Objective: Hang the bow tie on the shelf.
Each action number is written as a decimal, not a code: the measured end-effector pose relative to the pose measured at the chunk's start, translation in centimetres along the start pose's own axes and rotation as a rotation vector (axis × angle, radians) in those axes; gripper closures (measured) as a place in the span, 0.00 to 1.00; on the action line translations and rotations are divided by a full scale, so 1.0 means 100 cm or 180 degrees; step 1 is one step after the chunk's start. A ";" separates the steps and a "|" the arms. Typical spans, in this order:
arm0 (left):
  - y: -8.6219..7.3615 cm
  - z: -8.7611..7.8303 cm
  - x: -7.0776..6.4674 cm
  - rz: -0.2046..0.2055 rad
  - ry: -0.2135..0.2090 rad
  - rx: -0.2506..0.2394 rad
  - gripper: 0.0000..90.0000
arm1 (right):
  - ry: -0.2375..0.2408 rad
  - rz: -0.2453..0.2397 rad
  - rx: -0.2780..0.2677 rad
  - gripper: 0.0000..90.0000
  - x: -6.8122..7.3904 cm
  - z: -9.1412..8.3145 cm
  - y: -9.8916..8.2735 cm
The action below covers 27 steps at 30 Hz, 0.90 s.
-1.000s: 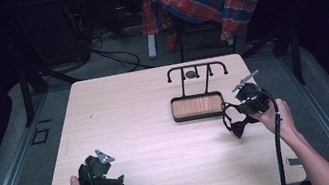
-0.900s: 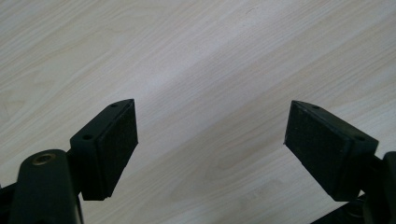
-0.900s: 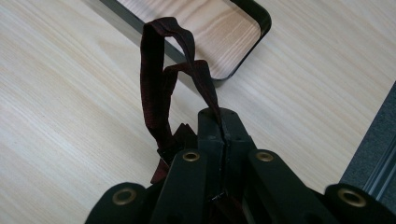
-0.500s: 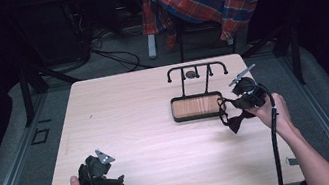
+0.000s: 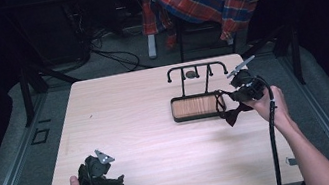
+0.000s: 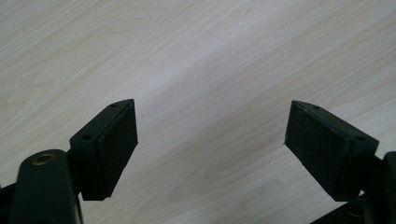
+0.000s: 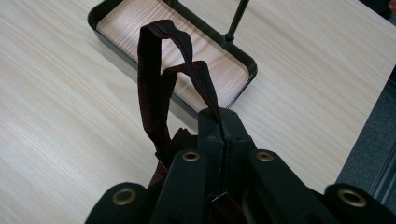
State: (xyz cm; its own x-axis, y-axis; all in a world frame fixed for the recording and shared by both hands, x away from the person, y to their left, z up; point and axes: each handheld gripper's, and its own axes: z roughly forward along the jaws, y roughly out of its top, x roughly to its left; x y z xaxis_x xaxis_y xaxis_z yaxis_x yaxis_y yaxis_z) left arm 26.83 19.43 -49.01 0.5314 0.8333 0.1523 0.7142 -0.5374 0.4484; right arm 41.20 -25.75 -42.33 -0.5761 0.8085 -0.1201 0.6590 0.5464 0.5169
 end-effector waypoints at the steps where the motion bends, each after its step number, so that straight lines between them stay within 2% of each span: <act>1: 0.000 0.000 0.000 0.0000 0.0000 0.0000 0.19 | 0.0000 0.0000 0.0000 0.99 0.000 0.000 0.000; 14: 0.000 0.000 0.000 0.0001 -0.0002 -0.0002 0.19 | -0.0016 0.0031 -0.0100 0.99 -0.006 -0.010 0.008; 27: 0.000 0.000 0.000 -0.0003 -0.0004 0.0004 0.19 | -0.0056 0.0017 -0.0124 0.99 -0.008 -0.015 0.013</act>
State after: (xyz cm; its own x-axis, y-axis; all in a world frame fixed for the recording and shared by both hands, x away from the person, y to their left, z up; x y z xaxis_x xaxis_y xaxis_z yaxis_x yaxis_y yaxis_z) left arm 26.87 19.46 -49.03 0.5314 0.8336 0.1507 0.7153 -0.5368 0.4474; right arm 41.76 -26.02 -40.25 -0.5640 0.8152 -0.1319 0.6424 0.5335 0.5502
